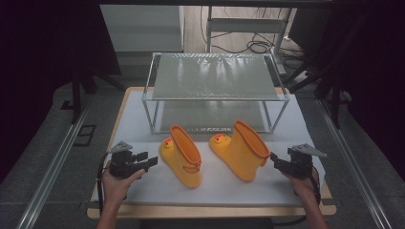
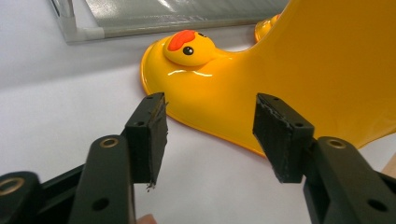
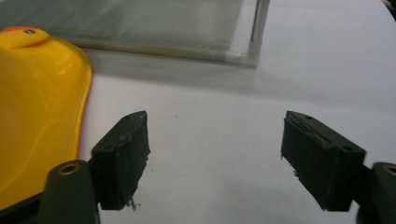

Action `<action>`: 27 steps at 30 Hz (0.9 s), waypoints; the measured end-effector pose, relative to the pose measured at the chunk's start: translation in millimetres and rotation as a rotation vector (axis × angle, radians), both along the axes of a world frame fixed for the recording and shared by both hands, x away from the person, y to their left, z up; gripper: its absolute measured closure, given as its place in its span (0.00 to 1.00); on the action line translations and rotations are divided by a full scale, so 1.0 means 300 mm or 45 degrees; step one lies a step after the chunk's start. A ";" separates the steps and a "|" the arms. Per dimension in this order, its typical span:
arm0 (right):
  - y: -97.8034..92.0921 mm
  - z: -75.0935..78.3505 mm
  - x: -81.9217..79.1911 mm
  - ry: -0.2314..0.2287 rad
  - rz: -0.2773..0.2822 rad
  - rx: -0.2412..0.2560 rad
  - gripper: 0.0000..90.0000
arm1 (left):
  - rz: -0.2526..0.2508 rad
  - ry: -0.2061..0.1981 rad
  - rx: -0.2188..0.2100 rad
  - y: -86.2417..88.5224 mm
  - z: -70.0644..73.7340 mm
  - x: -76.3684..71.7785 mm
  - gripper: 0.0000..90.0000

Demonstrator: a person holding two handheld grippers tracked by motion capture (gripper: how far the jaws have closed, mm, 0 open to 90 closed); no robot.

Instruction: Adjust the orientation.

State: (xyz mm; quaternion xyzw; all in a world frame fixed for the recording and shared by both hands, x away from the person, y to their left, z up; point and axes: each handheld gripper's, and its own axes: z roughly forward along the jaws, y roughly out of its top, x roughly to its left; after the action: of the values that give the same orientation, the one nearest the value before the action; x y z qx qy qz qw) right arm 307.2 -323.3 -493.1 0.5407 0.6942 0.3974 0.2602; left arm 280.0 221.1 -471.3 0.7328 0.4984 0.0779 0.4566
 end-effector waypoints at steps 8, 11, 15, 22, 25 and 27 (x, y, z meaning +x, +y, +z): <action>-0.005 -0.019 0.004 -0.012 0.052 0.012 0.32 | 0.002 -0.014 0.036 -0.010 0.005 -0.009 0.74; -0.014 -0.023 0.010 -0.001 0.053 0.023 0.33 | 0.006 -0.016 0.041 -0.013 0.011 -0.016 0.97; -0.023 -0.023 0.000 0.002 0.040 0.020 0.35 | -0.018 -0.029 0.063 -0.049 0.016 -0.059 1.00; -0.017 -0.027 0.014 0.020 0.038 0.011 0.35 | -0.099 -0.046 0.083 -0.135 0.023 -0.116 1.00; -0.016 -0.037 0.013 0.029 0.040 0.011 0.35 | -0.141 -0.061 0.089 -0.190 0.018 -0.147 1.00; -0.020 -0.037 0.012 0.025 0.029 0.012 0.36 | -0.159 -0.072 0.100 -0.230 0.007 -0.163 1.00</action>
State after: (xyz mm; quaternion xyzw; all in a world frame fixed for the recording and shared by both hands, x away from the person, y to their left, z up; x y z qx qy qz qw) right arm 310.9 -329.3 -504.3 0.5378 0.7011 0.3983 0.2461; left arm 231.2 152.1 -469.3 0.7773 0.4353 0.0893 0.4454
